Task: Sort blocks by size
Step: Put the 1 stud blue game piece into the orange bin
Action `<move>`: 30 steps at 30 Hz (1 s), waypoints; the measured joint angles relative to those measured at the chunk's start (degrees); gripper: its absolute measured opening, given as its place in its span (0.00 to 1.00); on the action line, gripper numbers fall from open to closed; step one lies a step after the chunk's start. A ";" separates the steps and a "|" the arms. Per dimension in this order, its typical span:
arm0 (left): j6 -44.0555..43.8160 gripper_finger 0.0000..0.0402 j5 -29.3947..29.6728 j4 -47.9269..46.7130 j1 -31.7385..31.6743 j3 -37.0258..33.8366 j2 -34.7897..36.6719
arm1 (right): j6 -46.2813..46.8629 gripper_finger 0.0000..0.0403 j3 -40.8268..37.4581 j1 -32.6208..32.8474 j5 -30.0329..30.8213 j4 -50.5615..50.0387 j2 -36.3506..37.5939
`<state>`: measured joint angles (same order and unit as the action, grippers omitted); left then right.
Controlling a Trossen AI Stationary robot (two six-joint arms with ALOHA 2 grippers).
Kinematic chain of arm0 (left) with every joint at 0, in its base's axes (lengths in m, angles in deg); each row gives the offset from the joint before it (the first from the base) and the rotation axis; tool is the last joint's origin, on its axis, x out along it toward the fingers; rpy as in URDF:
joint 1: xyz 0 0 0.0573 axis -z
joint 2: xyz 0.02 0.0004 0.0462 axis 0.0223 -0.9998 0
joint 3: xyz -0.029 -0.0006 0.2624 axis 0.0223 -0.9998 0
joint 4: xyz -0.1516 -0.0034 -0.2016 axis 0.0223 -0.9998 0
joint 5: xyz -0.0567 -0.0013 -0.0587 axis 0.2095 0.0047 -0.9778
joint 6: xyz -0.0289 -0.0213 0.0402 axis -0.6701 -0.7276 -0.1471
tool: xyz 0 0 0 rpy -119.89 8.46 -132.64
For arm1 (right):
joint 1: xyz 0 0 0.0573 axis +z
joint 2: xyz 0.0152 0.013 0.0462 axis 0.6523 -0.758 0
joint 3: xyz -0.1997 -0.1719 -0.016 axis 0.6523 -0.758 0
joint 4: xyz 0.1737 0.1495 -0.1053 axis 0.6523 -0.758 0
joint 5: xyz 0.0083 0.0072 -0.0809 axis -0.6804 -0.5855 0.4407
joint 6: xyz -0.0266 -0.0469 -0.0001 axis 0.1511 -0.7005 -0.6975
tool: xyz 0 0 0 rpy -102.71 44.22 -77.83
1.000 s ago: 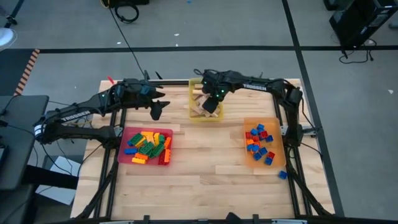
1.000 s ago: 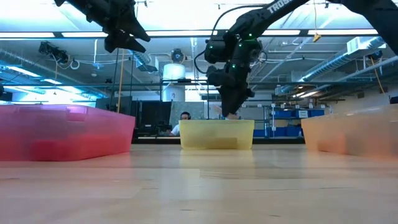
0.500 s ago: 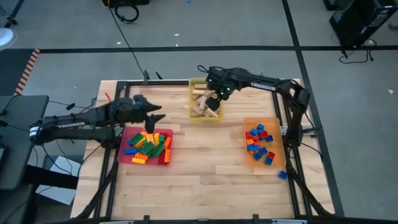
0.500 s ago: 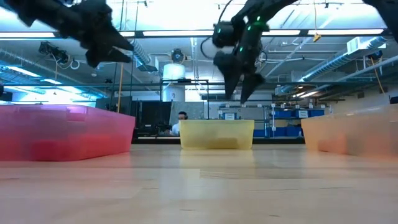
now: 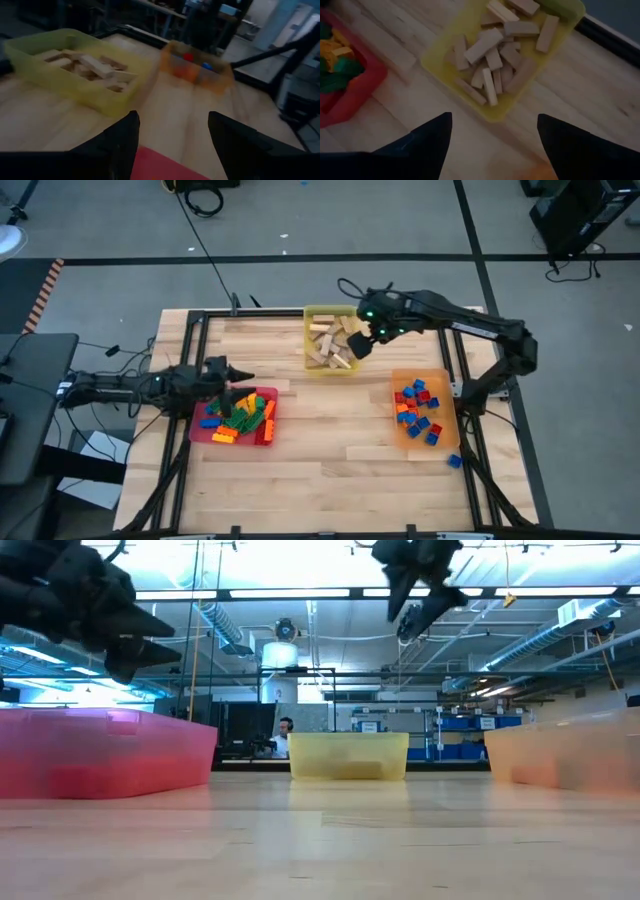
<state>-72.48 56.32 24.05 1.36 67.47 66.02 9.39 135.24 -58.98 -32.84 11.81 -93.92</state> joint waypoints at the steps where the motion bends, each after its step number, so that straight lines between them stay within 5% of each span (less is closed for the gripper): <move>1: -0.04 0.61 0.20 0.09 0.96 -0.72 0.94 | 1.10 0.76 0.00 0.31 -0.04 -1.06 1.01; 8: -0.24 0.61 5.55 0.04 6.21 -6.96 7.85 | 9.03 0.69 0.00 5.08 0.19 -8.94 5.96; 21: 8.46 0.61 4.03 1.47 8.61 -8.26 17.42 | 27.58 0.62 -0.31 26.23 11.13 -14.02 7.73; 30: 11.77 0.61 3.74 6.79 8.67 -8.25 17.68 | 40.02 0.61 -9.79 35.83 12.16 -12.08 7.75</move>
<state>-60.72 60.06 30.84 10.03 59.22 83.69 49.41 125.45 -23.16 -20.69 -0.26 -86.18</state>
